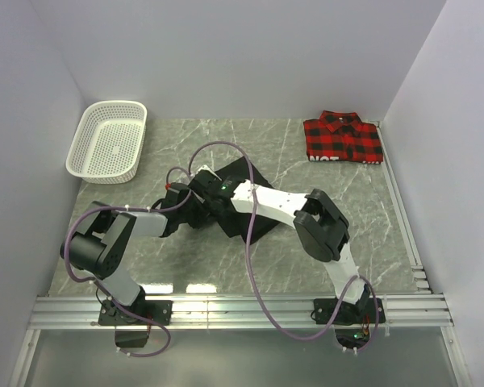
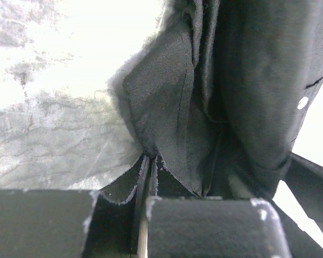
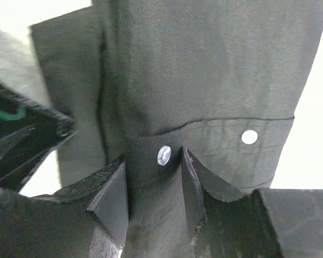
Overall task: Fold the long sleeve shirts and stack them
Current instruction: Fold the shirt
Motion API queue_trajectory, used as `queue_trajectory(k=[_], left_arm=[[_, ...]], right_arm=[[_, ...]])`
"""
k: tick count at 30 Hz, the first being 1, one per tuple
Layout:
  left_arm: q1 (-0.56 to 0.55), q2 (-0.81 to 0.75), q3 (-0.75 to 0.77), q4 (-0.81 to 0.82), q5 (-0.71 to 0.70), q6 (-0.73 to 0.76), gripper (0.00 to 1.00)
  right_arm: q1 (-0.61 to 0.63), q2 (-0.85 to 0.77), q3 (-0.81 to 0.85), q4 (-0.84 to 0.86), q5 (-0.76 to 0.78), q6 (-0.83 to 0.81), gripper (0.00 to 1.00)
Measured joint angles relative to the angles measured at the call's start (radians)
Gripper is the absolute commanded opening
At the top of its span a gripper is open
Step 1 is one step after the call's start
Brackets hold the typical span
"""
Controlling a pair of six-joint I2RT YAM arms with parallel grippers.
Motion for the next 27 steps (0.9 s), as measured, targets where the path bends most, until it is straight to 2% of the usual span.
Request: queue_trajectory(k=[7, 10, 13, 14, 16, 17, 20, 24, 27], left_arm=[[0.000, -0.025, -0.010, -0.024, -0.007, 0.000, 0.03], [0.000, -0.055, -0.011, -0.064, -0.019, -0.001, 0.09], [0.004, -0.109, -0.011, -0.121, -0.041, -0.005, 0.22], [0.007, -0.134, -0.011, -0.142, -0.053, -0.007, 0.31], [0.015, -0.190, -0.011, -0.184, -0.072, -0.011, 0.40], [0.021, -0.217, -0.011, -0.203, -0.081, -0.014, 0.52], [0.044, -0.307, -0.011, -0.252, -0.107, -0.014, 0.62], [0.059, -0.374, 0.017, -0.330, -0.132, 0.003, 0.60], [0.060, -0.365, 0.084, -0.357, -0.127, 0.028, 0.52]], right_arm=[[0.000, -0.080, -0.027, 0.025, -0.109, 0.052, 0.56], [0.000, -0.167, -0.059, 0.069, -0.138, 0.079, 0.59], [-0.014, -0.278, -0.118, 0.113, -0.190, 0.106, 0.60], [-0.022, -0.305, -0.132, 0.124, -0.208, 0.114, 0.60], [-0.048, -0.367, -0.173, 0.158, -0.261, 0.137, 0.60], [-0.068, -0.395, -0.197, 0.177, -0.290, 0.150, 0.60], [-0.150, -0.476, -0.309, 0.253, -0.414, 0.198, 0.61], [-0.274, -0.535, -0.449, 0.340, -0.612, 0.284, 0.61], [-0.344, -0.549, -0.542, 0.428, -0.769, 0.353, 0.61]])
